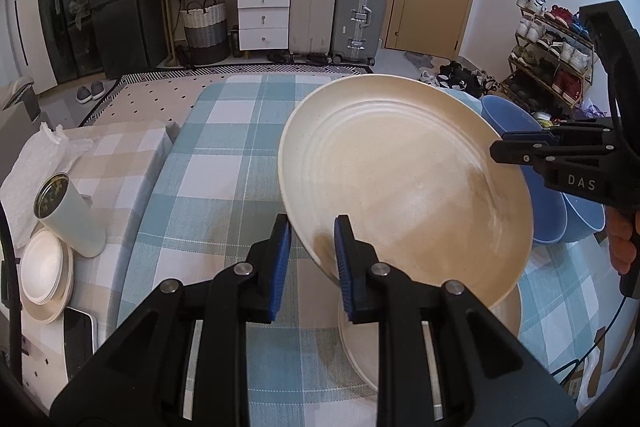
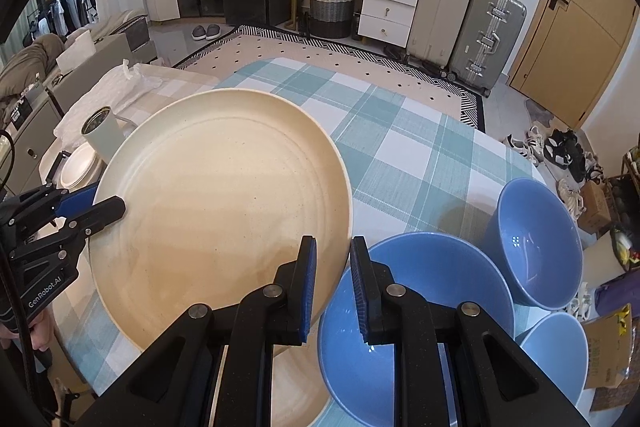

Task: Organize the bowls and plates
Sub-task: 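Lift the gripped cream plate off the table with both tools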

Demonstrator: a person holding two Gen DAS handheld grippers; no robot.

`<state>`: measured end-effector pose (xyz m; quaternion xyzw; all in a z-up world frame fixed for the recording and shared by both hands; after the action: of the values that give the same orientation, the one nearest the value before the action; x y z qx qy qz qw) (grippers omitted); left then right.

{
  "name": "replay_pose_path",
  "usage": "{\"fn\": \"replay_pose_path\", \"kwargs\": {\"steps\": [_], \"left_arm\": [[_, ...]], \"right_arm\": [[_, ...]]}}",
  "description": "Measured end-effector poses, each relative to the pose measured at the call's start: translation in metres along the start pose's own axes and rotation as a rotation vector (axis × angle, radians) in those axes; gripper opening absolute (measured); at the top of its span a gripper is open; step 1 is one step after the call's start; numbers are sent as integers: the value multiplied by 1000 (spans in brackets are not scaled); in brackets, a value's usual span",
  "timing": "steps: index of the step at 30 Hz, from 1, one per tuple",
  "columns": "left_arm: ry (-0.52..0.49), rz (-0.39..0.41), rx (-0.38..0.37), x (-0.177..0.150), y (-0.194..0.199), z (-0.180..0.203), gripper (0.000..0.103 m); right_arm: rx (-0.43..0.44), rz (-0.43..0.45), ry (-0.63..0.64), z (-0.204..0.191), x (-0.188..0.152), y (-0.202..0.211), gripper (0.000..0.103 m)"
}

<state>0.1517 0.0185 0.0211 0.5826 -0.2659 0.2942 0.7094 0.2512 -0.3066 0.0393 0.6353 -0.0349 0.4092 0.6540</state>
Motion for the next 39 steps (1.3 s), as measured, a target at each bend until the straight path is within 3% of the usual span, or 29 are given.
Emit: {"fn": "replay_pose_path", "kwargs": {"steps": [39], "left_arm": [[-11,7,-16,-51,33,3,18]], "right_arm": [[37,36,-15,-25,-62,35,18]]}}
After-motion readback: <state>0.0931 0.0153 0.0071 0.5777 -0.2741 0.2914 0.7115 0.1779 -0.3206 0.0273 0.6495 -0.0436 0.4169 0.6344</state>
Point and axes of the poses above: each gripper's, at about its wrist camera, not at the fingertips, and y roughly against the way its jaws point, z to its right, x to its top, the point moved 6 cm from there along -y, roughly the way its jaws point, and after that the axes turned 9 degrees about -x, right-handed, at the moved point
